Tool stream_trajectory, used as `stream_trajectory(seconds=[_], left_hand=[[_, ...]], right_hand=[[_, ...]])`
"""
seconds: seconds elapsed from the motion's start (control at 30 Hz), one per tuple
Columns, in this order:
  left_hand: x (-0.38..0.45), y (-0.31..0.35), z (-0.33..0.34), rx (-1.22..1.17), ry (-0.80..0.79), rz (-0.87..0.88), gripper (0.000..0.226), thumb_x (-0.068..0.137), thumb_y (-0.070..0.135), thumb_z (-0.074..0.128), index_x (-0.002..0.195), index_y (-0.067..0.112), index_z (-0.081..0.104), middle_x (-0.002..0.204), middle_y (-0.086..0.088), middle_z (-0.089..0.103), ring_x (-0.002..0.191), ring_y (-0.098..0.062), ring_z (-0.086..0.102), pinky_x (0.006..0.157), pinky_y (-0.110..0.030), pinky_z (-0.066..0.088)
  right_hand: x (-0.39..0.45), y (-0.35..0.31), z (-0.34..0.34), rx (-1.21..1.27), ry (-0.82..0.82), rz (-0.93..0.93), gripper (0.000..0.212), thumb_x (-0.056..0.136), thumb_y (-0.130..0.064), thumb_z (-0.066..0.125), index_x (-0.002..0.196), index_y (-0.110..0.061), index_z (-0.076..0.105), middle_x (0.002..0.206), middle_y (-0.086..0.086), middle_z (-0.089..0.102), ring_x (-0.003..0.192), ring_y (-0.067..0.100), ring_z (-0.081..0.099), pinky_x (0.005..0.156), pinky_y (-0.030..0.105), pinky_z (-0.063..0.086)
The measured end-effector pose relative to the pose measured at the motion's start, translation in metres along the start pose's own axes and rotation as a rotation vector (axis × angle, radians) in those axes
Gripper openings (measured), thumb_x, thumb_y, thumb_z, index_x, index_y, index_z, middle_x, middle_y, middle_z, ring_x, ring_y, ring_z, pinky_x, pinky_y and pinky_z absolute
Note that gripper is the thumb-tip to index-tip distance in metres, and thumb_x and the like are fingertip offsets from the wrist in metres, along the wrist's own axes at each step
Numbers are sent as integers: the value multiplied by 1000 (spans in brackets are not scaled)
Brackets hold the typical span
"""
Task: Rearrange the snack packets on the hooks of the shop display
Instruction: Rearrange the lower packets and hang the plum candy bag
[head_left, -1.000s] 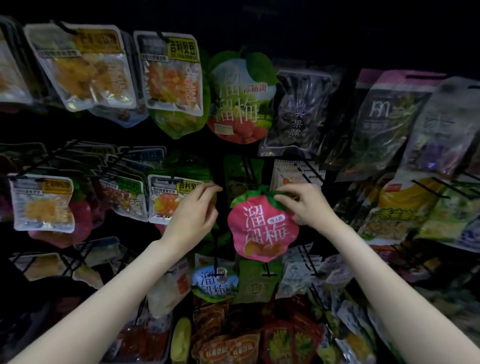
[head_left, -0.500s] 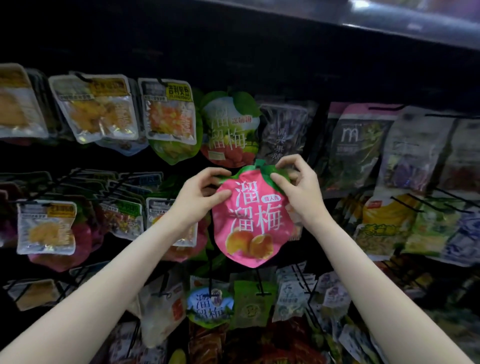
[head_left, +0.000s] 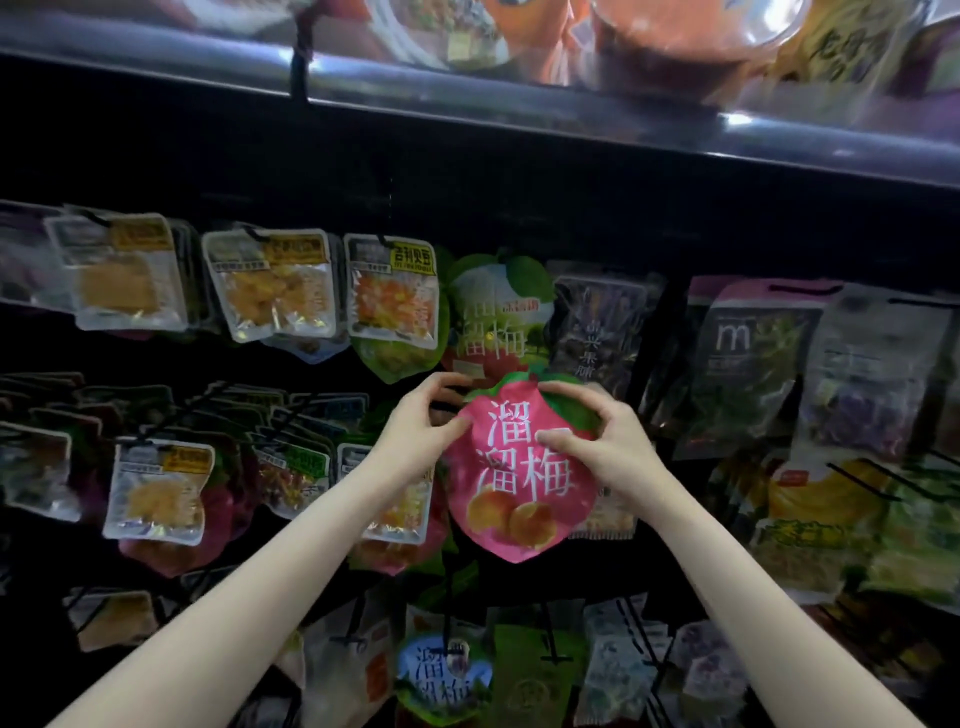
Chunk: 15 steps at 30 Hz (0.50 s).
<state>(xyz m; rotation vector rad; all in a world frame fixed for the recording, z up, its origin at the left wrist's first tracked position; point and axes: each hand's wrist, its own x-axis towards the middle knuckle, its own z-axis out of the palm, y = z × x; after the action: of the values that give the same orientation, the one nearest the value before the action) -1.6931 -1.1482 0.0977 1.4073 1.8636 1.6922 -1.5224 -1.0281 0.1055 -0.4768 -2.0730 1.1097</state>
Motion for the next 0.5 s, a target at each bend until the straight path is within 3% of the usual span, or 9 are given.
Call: stream_trajectory(seconds=[0.1,0.2,0.27,0.33,0.5], left_hand=[[9,3,-21,212,223,87,39,91,9,54,128,19,48,125,-5,47,103,-11,52,82,-20,43],[19,7,-43,346,368,112,45,92,12,53,135,18,41,137,-9,34,109,-27,52,85,-30,46],[25,8,-50,443,367,147,47,92,12,53,137,16,39,140,-11,31,116,-32,47,85,-33,46],[29,11,-50,506,345,195,49,91,10,54,138,15,39,140,-13,31,123,-33,41,95,-41,44],[40,15,-38,632,353,288,52,87,9,59,136,16,42,142,-13,30,132,-35,27,107,-49,32]], right_hand=[[11,-16,-4,-155,68,-85,43,78,-19,75,116,-31,60,117,-2,45,103,14,57,80,33,57],[24,-28,-9,-246,206,-134,45,81,-16,71,124,-23,57,113,-3,43,103,12,53,80,22,54],[31,-31,-13,-359,293,-155,47,83,-14,69,128,-19,55,117,1,42,109,16,50,87,22,48],[38,-32,-19,-428,342,-175,47,85,-12,68,129,-17,54,119,3,42,114,20,49,93,25,46],[53,-38,-28,-429,225,-249,50,84,-13,68,131,-23,51,119,1,42,113,18,48,93,36,51]])
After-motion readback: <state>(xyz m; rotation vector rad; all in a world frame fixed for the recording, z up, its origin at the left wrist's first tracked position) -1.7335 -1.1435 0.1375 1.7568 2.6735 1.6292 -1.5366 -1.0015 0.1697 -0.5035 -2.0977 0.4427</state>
